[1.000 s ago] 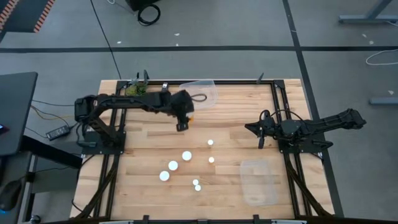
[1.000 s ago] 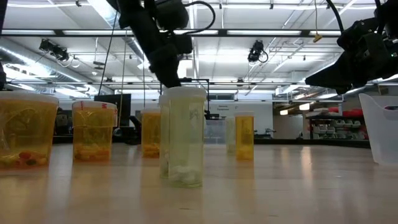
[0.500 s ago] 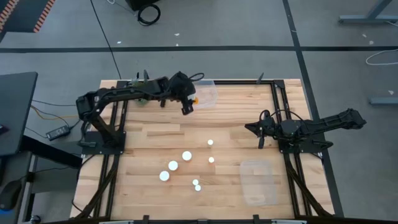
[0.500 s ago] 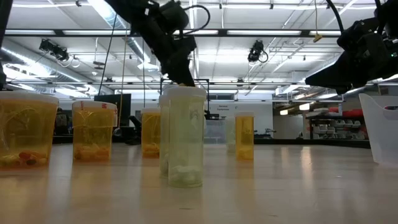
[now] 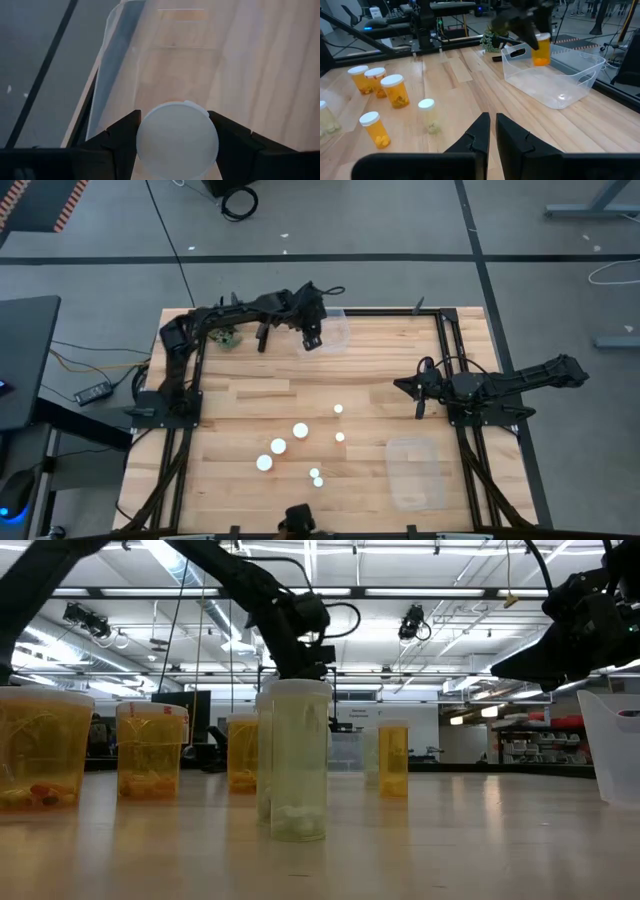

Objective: Pick and place medicine bottles into bin by pill shape (circle, oval)
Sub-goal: Put the big orange pill bottle into the top transparent bin

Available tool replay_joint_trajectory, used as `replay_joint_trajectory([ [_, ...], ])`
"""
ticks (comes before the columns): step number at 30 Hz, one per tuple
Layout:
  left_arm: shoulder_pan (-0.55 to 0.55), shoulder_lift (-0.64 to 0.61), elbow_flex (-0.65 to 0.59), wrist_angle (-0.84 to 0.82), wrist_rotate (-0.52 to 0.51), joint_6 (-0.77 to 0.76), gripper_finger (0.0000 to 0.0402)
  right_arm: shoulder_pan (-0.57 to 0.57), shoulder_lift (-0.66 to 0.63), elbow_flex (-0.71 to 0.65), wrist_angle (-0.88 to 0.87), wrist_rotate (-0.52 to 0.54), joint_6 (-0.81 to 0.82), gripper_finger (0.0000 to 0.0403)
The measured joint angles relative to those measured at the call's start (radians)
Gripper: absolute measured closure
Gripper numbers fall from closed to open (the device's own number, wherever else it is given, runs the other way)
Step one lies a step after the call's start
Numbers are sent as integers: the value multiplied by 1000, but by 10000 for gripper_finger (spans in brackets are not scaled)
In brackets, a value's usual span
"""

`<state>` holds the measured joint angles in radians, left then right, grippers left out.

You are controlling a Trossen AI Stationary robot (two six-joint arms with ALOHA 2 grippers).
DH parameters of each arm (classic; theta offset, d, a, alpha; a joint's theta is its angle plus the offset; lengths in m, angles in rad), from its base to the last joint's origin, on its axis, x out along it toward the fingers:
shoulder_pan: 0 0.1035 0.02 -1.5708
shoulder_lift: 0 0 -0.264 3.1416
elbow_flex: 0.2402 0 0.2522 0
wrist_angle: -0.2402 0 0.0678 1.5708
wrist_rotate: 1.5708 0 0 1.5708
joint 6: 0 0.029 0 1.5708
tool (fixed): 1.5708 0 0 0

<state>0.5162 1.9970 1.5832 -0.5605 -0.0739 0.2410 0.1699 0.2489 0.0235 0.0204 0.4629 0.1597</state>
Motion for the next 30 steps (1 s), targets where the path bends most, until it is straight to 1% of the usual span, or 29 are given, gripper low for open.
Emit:
replay_joint_trajectory([
  [4, 10, 73, 95, -73, 0, 12, 184, 0, 1, 0, -1, 0, 0, 366],
  [8, 11, 112, 147, -94, 0, 28, 179, 0, 0, 0, -2, 0, 0, 366],
  [15, 11, 117, 154, -69, 0, 58, 183, 0, 0, 0, -2, 0, 0, 366],
  [17, 11, 117, 150, -44, 1, 60, 184, 0, 0, 0, -2, 0, 0, 366],
  [21, 11, 117, 144, 13, 35, 61, 179, 0, 0, 0, -2, 0, 0, 366],
  [25, 10, 117, 144, 68, 38, 59, 177, 0, 0, 0, -3, 0, 0, 366],
  [27, 11, 117, 144, 79, 40, 43, 180, 0, 0, 0, -3, 0, 0, 366],
  [30, 9, 127, 145, 83, 71, -1, 184, 0, 0, 0, -3, 0, 0, 366],
])
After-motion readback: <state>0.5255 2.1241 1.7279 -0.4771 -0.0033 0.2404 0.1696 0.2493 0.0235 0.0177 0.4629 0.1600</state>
